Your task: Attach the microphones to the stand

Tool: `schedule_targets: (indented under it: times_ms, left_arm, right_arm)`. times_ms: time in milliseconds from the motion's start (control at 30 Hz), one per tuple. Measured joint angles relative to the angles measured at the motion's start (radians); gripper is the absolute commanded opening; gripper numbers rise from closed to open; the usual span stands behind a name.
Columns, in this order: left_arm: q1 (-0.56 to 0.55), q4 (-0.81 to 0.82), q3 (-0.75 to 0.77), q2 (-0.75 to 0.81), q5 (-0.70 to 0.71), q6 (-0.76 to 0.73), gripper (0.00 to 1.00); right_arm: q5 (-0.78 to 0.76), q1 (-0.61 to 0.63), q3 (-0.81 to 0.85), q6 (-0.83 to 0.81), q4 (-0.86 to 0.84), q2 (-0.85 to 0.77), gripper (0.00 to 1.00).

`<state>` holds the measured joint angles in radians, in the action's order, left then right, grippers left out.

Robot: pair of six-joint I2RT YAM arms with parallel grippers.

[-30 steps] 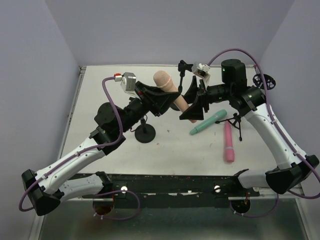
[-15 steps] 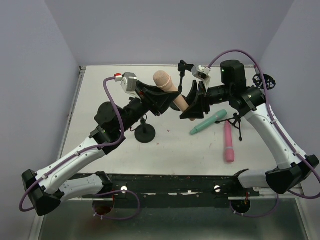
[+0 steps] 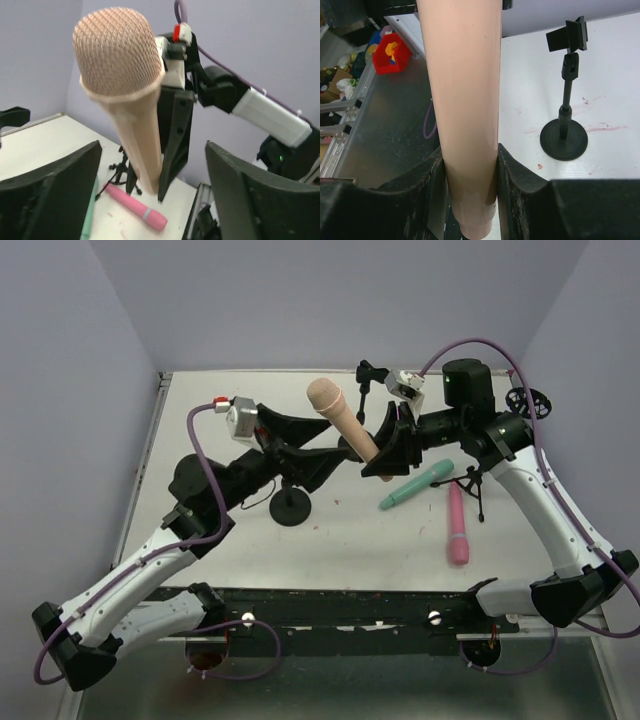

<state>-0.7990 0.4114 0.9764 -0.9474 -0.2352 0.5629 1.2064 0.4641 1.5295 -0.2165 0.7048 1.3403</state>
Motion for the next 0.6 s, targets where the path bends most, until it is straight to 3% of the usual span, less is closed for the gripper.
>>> schedule_targets:
  times_ms: [167, 367, 600]
  left_arm:
    - [0.094, -0.095, -0.106, 0.208, -0.113, -0.069, 0.98]
    - [0.293, -0.292, -0.183, 0.454, -0.206, -0.291, 0.98]
    - [0.55, -0.356, -0.33, 0.434, -0.309, -0.528, 0.98]
  right_arm:
    - [-0.01, -0.002, 0.028, -0.04, 0.031, 0.013, 0.11]
    - [-0.017, -0.002, 0.072, -0.166, 0.108, 0.075, 0.12]
    - [-0.028, -0.002, 0.126, -0.374, 0.248, 0.207, 0.12]
